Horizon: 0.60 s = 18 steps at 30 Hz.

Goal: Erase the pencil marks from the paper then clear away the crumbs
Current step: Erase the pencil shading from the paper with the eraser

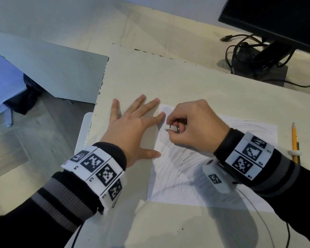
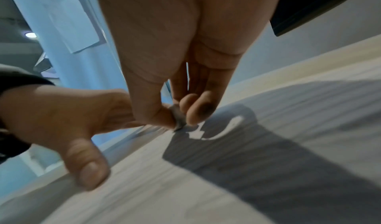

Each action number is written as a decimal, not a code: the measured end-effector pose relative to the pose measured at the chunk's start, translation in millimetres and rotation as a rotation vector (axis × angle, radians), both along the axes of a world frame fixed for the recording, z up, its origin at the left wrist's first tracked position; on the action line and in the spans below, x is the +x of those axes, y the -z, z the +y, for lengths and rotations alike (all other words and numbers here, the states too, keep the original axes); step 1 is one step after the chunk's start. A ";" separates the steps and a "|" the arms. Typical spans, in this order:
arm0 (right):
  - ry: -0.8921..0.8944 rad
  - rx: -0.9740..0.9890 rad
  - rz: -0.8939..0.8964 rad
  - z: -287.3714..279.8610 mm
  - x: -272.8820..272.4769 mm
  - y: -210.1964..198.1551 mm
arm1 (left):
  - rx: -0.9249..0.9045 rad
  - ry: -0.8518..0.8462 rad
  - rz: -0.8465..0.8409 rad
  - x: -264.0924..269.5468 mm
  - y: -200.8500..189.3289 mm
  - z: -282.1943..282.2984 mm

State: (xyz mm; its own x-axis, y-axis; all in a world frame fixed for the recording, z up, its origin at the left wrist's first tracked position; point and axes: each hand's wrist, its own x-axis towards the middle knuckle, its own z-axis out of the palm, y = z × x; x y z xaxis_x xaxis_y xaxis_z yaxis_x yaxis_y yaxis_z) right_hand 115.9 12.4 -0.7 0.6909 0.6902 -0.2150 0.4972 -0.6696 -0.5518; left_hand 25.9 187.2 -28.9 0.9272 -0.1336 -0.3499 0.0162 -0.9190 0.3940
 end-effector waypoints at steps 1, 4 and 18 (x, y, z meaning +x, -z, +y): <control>0.025 -0.004 0.008 -0.3 1.4 1.0 | 0.000 -0.003 0.003 0.1 -0.1 -0.3; 0.110 0.019 -0.048 -1.9 7.7 3.3 | 0.000 0.001 0.005 0.0 -0.1 -0.5; 0.135 0.030 -0.036 1.1 7.8 4.3 | -0.028 -0.017 -0.012 -1.2 2.6 0.0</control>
State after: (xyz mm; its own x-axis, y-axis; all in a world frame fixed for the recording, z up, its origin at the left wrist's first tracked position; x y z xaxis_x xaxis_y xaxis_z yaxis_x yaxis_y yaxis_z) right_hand 123.7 13.5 -5.0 0.7849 0.5962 -0.1691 0.4233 -0.7150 -0.5564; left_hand 24.7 187.1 -31.5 0.9334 -0.1278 -0.3352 0.0267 -0.9071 0.4202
